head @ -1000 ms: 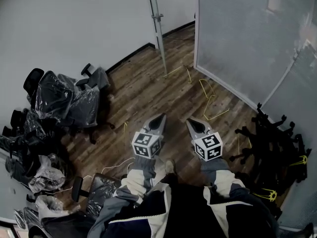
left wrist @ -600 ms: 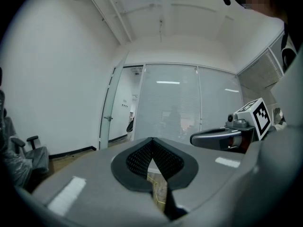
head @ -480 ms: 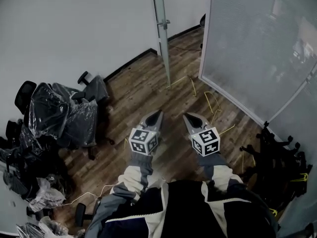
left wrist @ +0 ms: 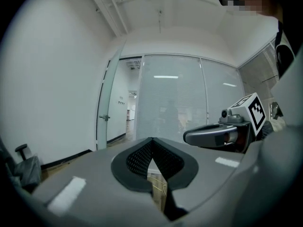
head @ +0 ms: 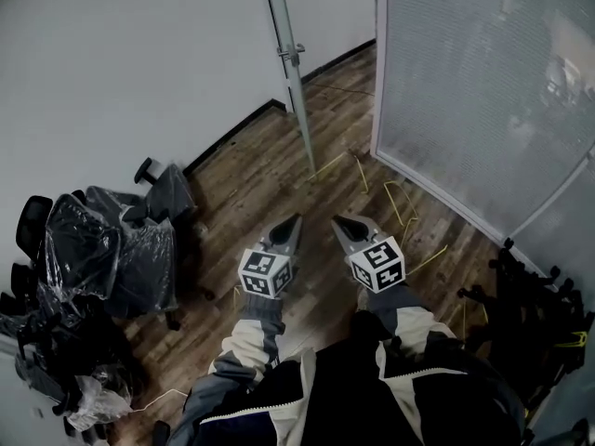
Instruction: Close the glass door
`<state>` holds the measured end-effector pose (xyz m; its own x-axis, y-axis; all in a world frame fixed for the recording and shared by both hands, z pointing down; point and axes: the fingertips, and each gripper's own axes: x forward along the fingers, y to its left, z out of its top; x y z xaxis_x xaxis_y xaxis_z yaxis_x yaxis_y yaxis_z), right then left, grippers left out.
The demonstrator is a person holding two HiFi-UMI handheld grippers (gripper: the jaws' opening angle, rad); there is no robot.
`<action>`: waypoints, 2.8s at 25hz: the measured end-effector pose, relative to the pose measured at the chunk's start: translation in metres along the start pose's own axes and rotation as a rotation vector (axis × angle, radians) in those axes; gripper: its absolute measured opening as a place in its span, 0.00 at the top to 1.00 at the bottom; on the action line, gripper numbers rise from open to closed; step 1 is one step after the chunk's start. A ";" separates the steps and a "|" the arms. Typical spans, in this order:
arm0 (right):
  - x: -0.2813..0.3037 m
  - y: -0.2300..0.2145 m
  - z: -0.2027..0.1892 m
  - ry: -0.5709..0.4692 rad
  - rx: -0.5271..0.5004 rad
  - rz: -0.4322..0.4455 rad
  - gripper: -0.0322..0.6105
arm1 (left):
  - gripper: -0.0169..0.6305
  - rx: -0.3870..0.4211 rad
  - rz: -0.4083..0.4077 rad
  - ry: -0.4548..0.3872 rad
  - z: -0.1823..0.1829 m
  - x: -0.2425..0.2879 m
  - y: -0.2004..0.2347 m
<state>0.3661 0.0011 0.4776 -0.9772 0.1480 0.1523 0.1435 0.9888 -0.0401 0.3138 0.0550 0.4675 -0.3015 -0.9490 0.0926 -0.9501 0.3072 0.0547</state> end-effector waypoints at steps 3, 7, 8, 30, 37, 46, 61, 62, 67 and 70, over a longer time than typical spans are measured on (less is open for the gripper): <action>0.032 -0.036 0.007 0.000 -0.018 0.031 0.92 | 0.97 -0.025 0.049 -0.019 0.005 0.036 0.026; 0.078 -0.090 0.030 -0.005 -0.063 0.062 0.92 | 0.97 -0.042 0.115 -0.044 0.020 0.087 0.070; 0.090 -0.105 0.035 -0.006 -0.070 0.071 0.92 | 0.97 -0.044 0.130 -0.052 0.025 0.102 0.080; 0.356 -0.239 0.081 0.034 -0.109 0.125 0.95 | 0.97 -0.078 0.213 -0.073 0.047 0.267 0.310; 0.467 -0.250 0.113 0.011 -0.093 0.015 0.95 | 0.97 -0.067 0.115 -0.059 0.065 0.296 0.422; 0.563 -0.274 0.133 0.060 -0.215 -0.126 0.95 | 0.97 -0.038 0.034 -0.104 0.102 0.338 0.532; 0.663 -0.402 0.164 0.008 -0.079 -0.239 0.95 | 0.97 -0.073 -0.017 -0.091 0.116 0.479 0.609; 0.668 -0.407 0.165 0.005 -0.068 -0.241 0.95 | 0.97 -0.063 -0.026 -0.087 0.118 0.488 0.612; 0.680 -0.426 0.163 -0.005 -0.009 -0.275 0.95 | 0.97 -0.045 -0.102 -0.053 0.117 0.531 0.619; 0.688 -0.430 0.161 0.000 0.003 -0.314 0.95 | 0.97 -0.044 -0.172 -0.031 0.112 0.550 0.622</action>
<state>-0.3932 -0.3254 0.4409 -0.9737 -0.1645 0.1575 -0.1656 0.9862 0.0060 -0.4520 -0.2840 0.4407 -0.1373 -0.9894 0.0473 -0.9837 0.1418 0.1106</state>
